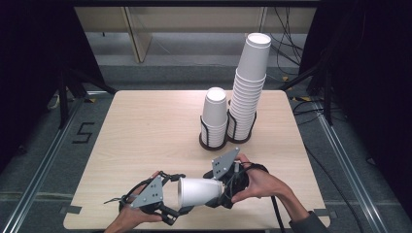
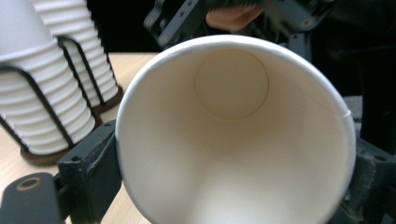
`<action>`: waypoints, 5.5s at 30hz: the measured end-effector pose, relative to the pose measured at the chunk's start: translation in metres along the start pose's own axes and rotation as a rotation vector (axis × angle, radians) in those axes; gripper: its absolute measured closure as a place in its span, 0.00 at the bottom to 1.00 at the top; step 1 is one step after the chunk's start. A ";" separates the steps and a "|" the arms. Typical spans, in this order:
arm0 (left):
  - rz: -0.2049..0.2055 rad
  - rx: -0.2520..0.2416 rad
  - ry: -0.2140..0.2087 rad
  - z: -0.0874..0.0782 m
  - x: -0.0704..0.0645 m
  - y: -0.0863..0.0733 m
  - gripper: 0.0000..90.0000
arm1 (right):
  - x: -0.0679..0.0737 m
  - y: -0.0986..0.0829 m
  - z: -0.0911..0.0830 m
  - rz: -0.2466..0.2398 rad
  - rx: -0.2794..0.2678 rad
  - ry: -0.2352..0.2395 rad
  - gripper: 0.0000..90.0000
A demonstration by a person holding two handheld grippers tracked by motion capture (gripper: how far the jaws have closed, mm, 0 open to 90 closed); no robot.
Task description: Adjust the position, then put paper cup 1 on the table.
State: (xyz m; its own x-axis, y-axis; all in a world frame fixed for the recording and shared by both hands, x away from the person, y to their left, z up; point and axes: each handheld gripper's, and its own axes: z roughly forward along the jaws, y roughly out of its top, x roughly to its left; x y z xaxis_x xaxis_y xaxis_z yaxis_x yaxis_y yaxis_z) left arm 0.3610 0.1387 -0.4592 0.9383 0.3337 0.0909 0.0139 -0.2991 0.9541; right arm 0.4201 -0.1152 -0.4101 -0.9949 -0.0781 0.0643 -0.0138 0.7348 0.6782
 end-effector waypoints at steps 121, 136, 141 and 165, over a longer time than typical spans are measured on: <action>-0.258 0.004 0.696 -0.010 0.105 -0.008 0.10 | -0.002 -0.076 -0.005 0.348 -0.134 -0.403 0.19; -0.275 0.033 0.809 0.010 0.162 -0.011 0.10 | -0.002 -0.080 -0.003 0.353 -0.114 -0.410 0.18; -0.278 0.042 0.862 0.020 0.187 -0.015 0.10 | -0.001 -0.080 -0.002 0.358 -0.114 -0.408 0.18; -0.328 0.073 0.944 0.042 0.226 -0.037 0.07 | 0.000 -0.079 0.001 0.330 -0.107 -0.383 0.18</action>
State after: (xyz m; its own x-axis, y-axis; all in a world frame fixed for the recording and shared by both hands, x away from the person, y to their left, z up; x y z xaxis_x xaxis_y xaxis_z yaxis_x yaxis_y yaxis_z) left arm 0.5875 0.1875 -0.4860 0.2261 0.9730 0.0458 0.2738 -0.1086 0.9556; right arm 0.4210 -0.1730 -0.4647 -0.9100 0.4136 0.0287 0.2978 0.6041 0.7391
